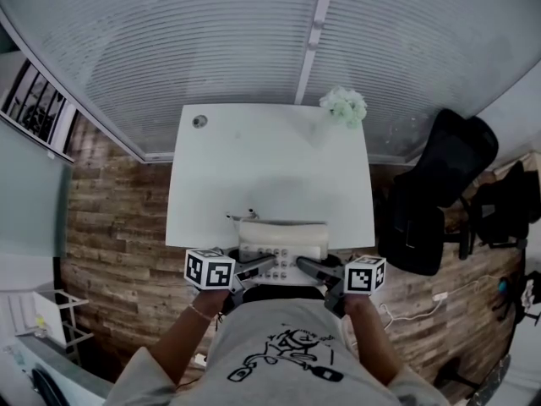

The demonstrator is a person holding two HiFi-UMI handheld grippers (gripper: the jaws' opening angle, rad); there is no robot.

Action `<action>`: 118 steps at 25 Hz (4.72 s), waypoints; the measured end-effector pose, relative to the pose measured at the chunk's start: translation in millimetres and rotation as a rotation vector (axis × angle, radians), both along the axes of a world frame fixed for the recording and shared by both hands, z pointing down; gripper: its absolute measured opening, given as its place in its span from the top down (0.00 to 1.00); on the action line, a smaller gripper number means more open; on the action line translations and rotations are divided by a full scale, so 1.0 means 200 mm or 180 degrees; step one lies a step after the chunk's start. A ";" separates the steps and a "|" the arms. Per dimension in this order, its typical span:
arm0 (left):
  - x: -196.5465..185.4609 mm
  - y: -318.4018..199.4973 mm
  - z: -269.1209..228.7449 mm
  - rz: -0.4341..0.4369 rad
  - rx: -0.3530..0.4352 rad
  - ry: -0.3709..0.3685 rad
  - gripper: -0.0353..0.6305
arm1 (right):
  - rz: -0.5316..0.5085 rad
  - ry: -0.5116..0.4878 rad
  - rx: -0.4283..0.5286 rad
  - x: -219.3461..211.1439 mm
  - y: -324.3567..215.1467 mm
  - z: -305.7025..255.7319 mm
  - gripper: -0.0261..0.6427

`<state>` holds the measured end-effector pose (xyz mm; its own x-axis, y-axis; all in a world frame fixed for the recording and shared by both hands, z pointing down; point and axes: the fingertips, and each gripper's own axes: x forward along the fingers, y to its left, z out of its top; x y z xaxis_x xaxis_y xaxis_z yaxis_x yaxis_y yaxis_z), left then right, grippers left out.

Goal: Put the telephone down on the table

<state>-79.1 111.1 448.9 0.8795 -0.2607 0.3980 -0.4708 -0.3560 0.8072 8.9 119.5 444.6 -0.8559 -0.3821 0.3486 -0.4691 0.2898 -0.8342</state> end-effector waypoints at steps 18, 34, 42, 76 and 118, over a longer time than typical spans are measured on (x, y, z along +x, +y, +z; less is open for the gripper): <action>0.11 -0.15 0.03 -0.0083 -0.0065 -0.0037 0.51 | -0.0093 -0.0082 -0.0031 0.11 -0.16 0.04 0.53; 0.34 -0.44 0.06 -0.0186 -0.0167 -0.0088 0.50 | -0.0184 -0.0117 -0.0132 0.34 -0.46 0.08 0.53; 0.47 -0.58 0.06 -0.0241 -0.0174 -0.0134 0.50 | -0.0225 -0.0161 -0.0147 0.47 -0.61 0.09 0.53; 0.29 -0.79 0.04 -0.0121 -0.0177 -0.0058 0.51 | -0.0129 -0.0075 -0.0130 0.29 -0.81 0.05 0.53; 0.26 -0.83 0.43 -0.0065 -0.0494 -0.0022 0.50 | -0.0125 0.0000 -0.0456 0.25 -0.85 0.42 0.53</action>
<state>-26.1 -54.4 535.6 0.8718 -0.2135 0.4409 -0.4824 -0.2174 0.8486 59.5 -49.9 528.8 -0.8692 -0.2945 0.3972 -0.4598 0.1858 -0.8684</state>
